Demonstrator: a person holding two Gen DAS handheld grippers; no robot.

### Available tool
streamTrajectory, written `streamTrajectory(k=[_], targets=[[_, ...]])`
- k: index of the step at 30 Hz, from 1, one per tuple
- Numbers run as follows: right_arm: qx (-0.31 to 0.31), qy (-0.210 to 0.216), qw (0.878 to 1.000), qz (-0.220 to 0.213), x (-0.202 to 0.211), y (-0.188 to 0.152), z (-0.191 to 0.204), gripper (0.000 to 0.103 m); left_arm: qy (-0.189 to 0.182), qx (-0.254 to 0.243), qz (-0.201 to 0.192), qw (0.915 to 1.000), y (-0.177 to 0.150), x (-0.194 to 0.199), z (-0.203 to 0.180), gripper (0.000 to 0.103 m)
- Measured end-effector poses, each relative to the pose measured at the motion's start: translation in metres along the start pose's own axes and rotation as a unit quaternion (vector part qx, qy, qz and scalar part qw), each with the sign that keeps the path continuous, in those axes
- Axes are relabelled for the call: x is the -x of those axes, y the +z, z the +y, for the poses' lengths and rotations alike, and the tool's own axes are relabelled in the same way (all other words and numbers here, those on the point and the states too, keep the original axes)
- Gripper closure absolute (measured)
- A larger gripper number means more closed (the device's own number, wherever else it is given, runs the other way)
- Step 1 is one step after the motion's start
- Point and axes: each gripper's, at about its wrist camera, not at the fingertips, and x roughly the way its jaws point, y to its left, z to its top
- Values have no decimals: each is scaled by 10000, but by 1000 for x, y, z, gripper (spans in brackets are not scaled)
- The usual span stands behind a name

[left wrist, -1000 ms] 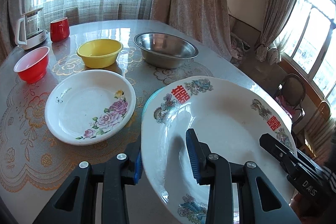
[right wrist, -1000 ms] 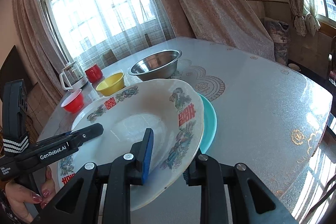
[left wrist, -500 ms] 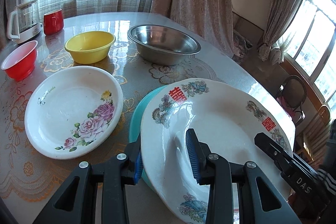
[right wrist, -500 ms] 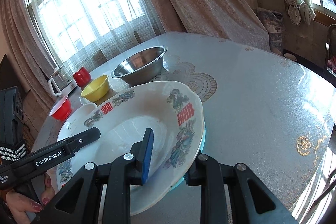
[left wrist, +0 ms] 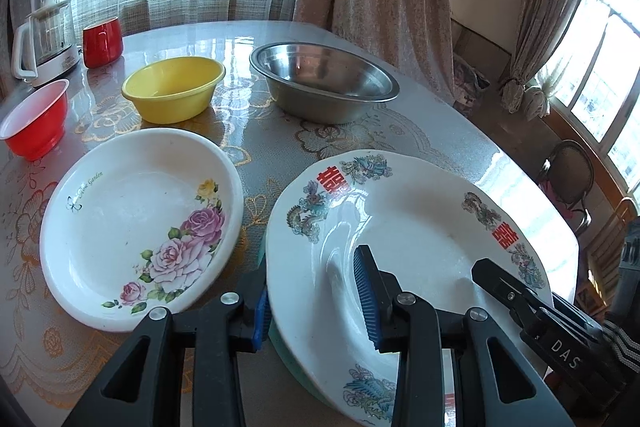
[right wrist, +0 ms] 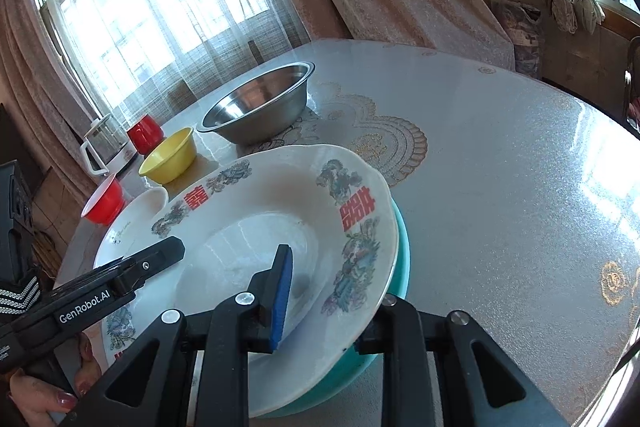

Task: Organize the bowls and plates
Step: 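Lift the red-character plate with both grippers and lower it onto the teal plate, then open both grippers and move them to the white floral plate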

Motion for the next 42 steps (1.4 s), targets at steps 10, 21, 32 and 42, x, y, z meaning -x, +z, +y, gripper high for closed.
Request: streamTrajectory(k=[10,21,32,42], targets=[[-42,-110,9999,53,0,-5,-3,74,-51,27,-9,10000,-11,7,2,67],[-287,-49,9996,32,22,-17,-4,70,15,-116,-224,9997,-22,33,4,68],[-480,-165,9986,-155,28,-18,-12,83,131,-200,-293,9993,-25,30,3,78],[-578,-315,9977,-184,26,-19,-8,77,67,-245,-280,9993,-27,38,7,78]])
